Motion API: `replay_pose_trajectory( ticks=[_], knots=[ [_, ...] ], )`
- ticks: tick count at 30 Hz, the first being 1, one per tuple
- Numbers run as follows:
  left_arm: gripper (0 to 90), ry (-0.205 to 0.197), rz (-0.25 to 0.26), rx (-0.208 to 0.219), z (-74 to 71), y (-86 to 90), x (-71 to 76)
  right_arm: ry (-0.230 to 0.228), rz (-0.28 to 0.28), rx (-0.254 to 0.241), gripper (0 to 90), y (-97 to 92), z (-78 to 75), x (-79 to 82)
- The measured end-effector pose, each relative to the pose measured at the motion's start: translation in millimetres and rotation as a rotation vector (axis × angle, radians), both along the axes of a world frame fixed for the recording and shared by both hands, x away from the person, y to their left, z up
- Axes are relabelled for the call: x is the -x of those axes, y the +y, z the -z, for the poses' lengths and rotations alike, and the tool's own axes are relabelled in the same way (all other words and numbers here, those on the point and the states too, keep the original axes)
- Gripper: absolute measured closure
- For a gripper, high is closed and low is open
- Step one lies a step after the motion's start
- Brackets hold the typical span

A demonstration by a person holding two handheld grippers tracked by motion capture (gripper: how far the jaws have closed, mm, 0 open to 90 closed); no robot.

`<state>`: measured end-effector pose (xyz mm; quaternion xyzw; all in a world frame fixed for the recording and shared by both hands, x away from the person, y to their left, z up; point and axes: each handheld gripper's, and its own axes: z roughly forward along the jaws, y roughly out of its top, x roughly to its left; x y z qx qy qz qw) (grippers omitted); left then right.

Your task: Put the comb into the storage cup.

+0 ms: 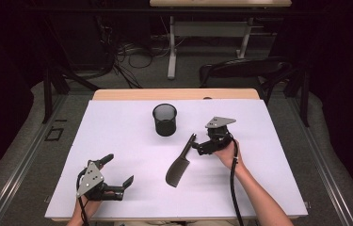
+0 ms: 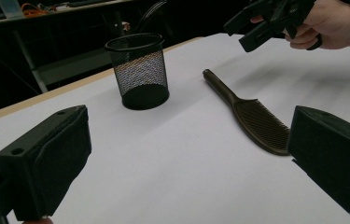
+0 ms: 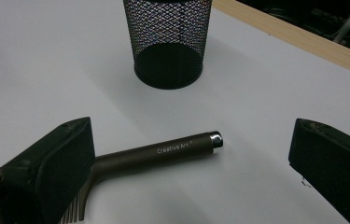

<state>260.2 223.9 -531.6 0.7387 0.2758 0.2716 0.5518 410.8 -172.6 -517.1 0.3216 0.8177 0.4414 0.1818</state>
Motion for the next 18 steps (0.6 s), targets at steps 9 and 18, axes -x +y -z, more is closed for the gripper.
replay_pose_trajectory(
  ticks=[9, 18],
  knots=[
    [0.0, -0.001, 0.000, -0.001, -0.1, -0.1, 0.1, -0.009, 0.000, 0.046, 31.0, 7.4, -2.0, -8.9],
    [0.0, -0.002, 0.001, -0.002, -0.3, 0.2, 0.4, -0.033, -0.011, 0.128, 86.2, 14.3, -2.5, -16.5]
  ],
)
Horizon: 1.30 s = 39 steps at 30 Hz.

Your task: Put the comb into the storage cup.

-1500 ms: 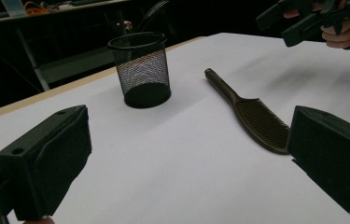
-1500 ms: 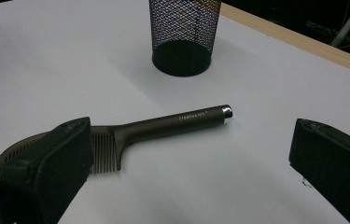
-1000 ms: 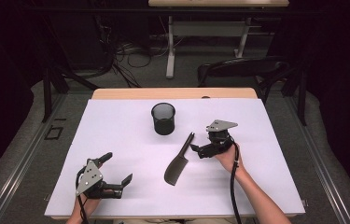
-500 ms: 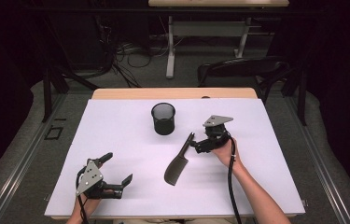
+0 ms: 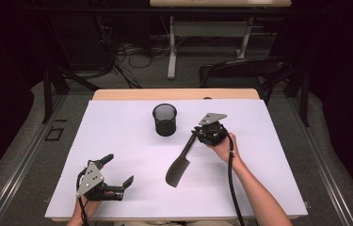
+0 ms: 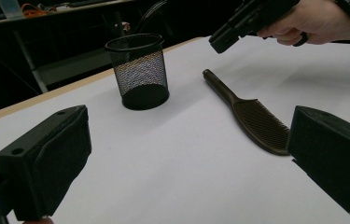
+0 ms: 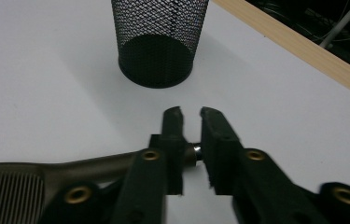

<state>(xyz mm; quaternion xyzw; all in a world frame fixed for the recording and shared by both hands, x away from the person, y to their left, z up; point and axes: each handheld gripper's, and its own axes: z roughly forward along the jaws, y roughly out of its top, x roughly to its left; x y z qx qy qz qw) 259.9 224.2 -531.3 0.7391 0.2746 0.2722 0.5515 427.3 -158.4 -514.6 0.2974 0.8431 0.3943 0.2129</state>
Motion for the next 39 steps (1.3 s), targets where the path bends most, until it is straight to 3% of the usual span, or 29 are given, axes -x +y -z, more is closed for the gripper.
replay_pose_trajectory(
  ticks=[1, 4, 8, 26, 39],
  knots=[
    [0.0, 0.001, 0.000, 0.000, 0.1, -0.1, 0.1, -0.010, 0.002, 0.025, 90.0, 1.5, 0.7, -1.3],
    [0.0, 0.001, 0.000, 0.000, 0.0, 0.1, 0.0, -0.017, 0.014, 0.052, 90.0, 4.1, 1.9, -4.6],
    [0.0, 0.003, 0.000, 0.000, 0.1, -0.1, 0.0, -0.022, 0.020, 0.067, 90.0, 7.8, 3.1, -10.1],
    [0.0, 0.006, -0.006, 0.001, 0.3, 0.7, 0.2, 0.010, 0.021, 0.175, 90.0, 30.1, 20.5, -28.3],
    [0.0, 0.012, -0.010, -0.001, 0.6, 0.7, -0.1, 0.036, 0.024, 0.206, 90.0, 30.9, 30.2, -33.0]
  ],
)
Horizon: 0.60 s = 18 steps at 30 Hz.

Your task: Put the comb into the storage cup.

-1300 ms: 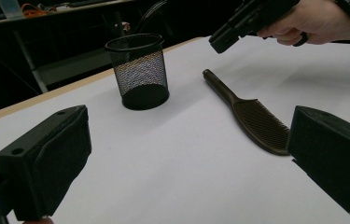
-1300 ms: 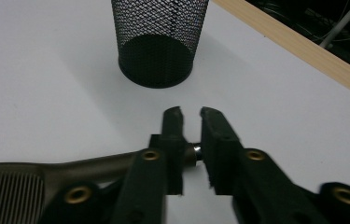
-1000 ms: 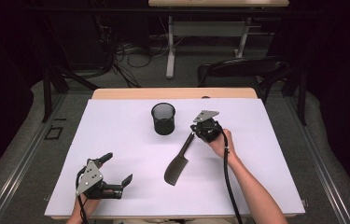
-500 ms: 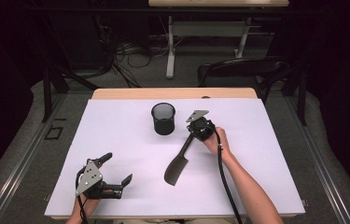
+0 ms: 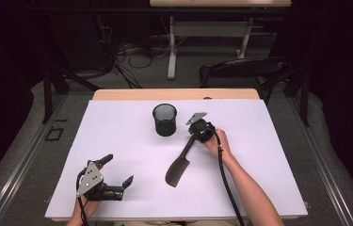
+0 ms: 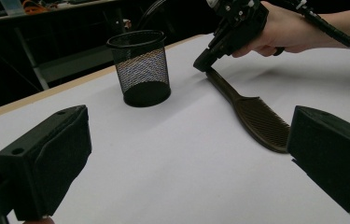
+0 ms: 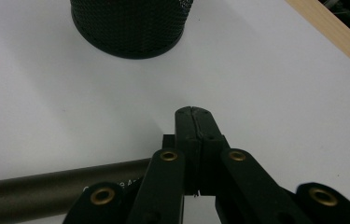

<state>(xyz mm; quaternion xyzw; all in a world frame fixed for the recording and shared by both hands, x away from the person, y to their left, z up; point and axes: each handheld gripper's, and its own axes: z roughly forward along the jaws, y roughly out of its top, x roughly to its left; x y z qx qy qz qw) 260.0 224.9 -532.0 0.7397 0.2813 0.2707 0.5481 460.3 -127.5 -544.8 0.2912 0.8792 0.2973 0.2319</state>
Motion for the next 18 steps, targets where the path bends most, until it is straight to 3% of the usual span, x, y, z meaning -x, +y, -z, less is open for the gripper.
replay_pose_trajectory(
  ticks=[18],
  knots=[
    [0.0, -0.002, 0.004, -0.007, -0.2, -0.1, 0.1, 0.028, -0.003, 0.014, 90.0, -3.4, 2.9, 5.1]
  ],
)
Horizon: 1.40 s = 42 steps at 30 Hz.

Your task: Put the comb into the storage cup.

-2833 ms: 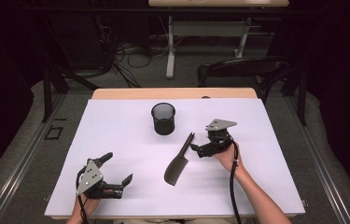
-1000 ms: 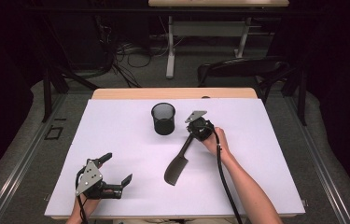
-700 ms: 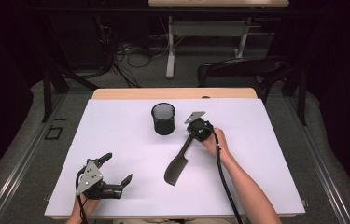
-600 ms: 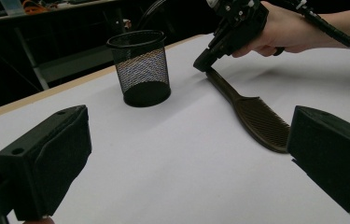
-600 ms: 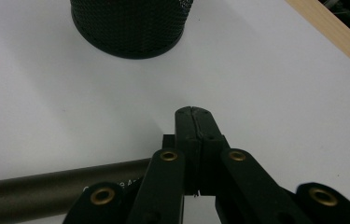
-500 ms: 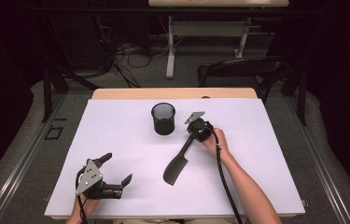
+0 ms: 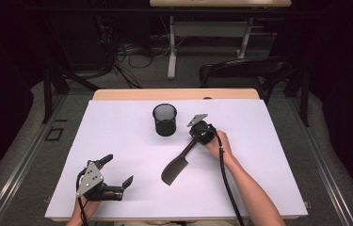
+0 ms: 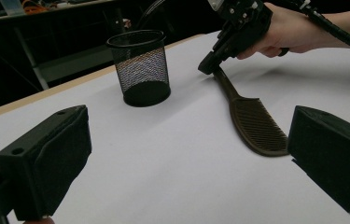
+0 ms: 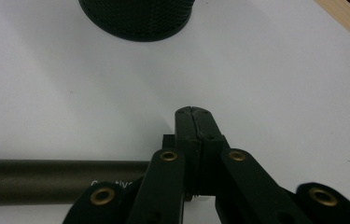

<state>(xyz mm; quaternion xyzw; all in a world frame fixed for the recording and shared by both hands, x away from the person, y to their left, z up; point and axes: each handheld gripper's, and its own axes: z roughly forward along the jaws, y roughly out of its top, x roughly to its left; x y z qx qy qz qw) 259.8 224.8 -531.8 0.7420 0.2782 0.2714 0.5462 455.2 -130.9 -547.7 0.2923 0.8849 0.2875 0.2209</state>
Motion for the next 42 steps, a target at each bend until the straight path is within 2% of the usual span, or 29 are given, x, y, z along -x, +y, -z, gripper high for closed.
replay_pose_trajectory(
  ticks=[27, 42],
  knots=[
    [0.1, -0.002, -0.007, 0.004, -0.1, -0.1, 0.3, 0.029, -0.001, 0.015, 90.0, -15.8, 2.3, 13.3],
    [0.0, 0.002, -0.004, 0.003, 0.1, -0.6, -0.2, 0.057, -0.003, 0.021, 90.0, -24.8, 2.0, 26.2]
  ],
)
